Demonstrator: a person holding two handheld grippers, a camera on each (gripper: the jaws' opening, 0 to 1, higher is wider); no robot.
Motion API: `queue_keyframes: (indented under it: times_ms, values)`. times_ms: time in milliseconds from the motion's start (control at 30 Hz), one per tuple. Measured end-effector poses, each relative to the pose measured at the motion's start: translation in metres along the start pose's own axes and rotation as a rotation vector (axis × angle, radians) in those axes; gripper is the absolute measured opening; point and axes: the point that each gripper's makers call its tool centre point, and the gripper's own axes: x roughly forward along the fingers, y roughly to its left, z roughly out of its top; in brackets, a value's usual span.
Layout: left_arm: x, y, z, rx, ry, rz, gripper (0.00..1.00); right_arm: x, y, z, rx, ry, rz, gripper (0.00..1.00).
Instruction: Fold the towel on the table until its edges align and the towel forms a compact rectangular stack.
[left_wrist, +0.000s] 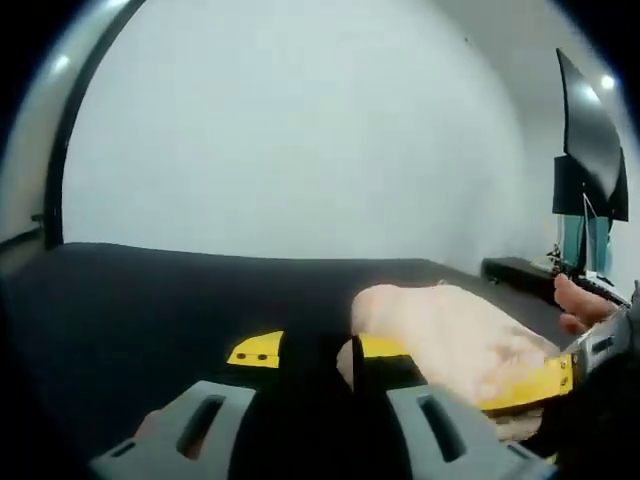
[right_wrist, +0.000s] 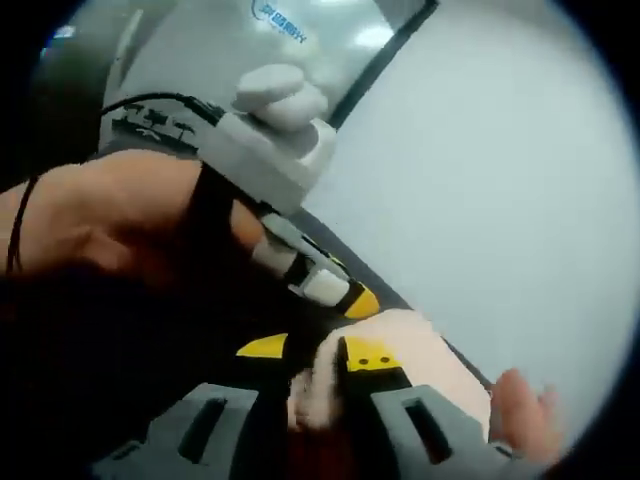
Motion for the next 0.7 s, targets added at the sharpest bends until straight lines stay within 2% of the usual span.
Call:
queue_keyframes:
  times_ms: [67,100,133,167,267,333,433,500,533,600,667,700]
  values:
    - [0.000,0.003,0.001,-0.009,-0.001,0.004,0.27,-0.022,-0.002,0.015,0.105,-0.058,0.035,0.18]
    - [-0.001,0.003,0.001,-0.015,-0.003,0.003,0.27,-0.034,-0.008,0.029,0.155,-0.126,0.043,0.15]
    - [-0.001,0.000,0.001,-0.019,-0.006,0.003,0.27,-0.043,-0.017,0.039,0.187,-0.174,0.046,0.14]
    - [-0.001,-0.001,0.001,-0.019,-0.007,0.003,0.27,-0.051,-0.034,0.045,0.211,-0.196,0.019,0.14]
    - [-0.001,0.000,0.002,-0.012,-0.006,0.000,0.27,-0.052,-0.096,0.035,0.233,-0.158,-0.095,0.14]
    - [0.000,0.000,0.002,-0.009,-0.004,-0.003,0.27,-0.035,-0.115,0.019,0.277,-0.113,-0.078,0.11]
    - [0.001,0.002,0.001,-0.009,0.001,-0.003,0.27,-0.005,-0.105,-0.010,0.335,0.016,0.061,0.10]
    - [0.002,0.004,0.000,-0.013,0.006,-0.002,0.27,0.007,-0.081,-0.018,0.390,0.040,0.173,0.11]
    - [0.002,0.004,0.000,-0.014,0.007,-0.002,0.27,0.008,-0.070,-0.023,0.390,0.058,0.207,0.12]
    - [0.001,0.004,0.001,-0.026,-0.001,-0.009,0.27,0.007,-0.052,-0.033,0.326,0.077,0.231,0.15]
    - [0.001,0.003,0.004,-0.036,-0.012,-0.016,0.27,0.003,-0.047,-0.037,0.248,0.070,0.202,0.16]
    - [0.001,0.002,0.005,-0.038,-0.015,-0.020,0.27,0.000,-0.044,-0.036,0.246,0.059,0.194,0.16]
